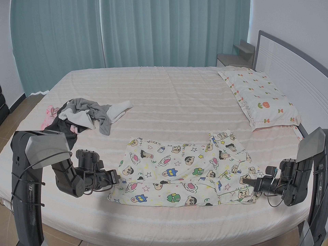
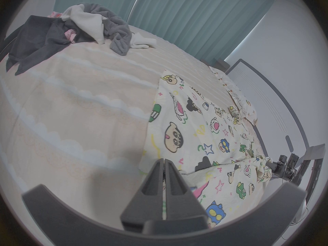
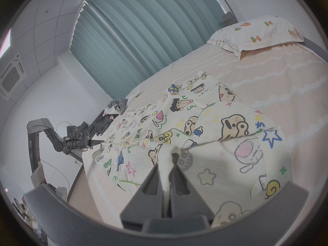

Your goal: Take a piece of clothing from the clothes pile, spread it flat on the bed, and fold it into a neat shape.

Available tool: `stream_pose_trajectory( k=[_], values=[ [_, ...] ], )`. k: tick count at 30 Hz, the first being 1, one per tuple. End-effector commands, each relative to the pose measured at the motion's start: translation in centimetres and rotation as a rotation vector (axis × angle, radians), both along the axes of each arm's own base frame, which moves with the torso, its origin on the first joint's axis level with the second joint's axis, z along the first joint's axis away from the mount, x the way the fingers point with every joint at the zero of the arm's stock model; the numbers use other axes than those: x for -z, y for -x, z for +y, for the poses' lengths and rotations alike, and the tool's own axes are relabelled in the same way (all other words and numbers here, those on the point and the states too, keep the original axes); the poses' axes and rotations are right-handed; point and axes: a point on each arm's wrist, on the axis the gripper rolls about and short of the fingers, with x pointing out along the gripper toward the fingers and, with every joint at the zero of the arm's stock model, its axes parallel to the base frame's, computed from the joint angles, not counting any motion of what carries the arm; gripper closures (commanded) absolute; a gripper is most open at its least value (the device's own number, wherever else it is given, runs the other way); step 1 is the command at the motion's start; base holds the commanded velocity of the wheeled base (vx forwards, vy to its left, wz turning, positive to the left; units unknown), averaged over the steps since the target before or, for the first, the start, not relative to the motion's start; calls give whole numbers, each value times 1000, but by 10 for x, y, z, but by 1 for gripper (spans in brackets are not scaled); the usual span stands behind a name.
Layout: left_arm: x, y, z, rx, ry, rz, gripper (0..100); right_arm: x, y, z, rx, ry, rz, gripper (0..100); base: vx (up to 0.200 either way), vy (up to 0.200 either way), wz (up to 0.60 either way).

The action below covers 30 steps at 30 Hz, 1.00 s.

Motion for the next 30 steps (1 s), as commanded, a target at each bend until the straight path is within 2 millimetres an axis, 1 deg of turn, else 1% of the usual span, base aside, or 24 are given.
stream_pose_trajectory(
  k=[1,4,13,16,20,24,30],
  values=[
    [0,2,2,-3,0,5,100,-1,0,0,0,0,-4,100,0,0,0],
    [1,3,1,-1,-2,11,100,-1,0,0,0,0,-4,100,0,0,0],
    [0,-2,3,-14,2,-7,100,-2,-1,-1,6,3,-13,100,0,0,0],
    [-1,-5,4,-32,-10,-18,100,-3,-2,-7,24,5,-26,100,0,0,0],
    [-1,-7,4,-35,-12,-22,100,-4,-3,-9,31,6,-34,100,0,0,0],
    [5,-9,3,-42,-21,-15,100,-2,-3,-9,33,7,-29,100,0,0,0],
    [6,-14,2,-58,-34,-30,100,-1,-5,-8,41,14,-30,100,0,0,0]
  ],
)
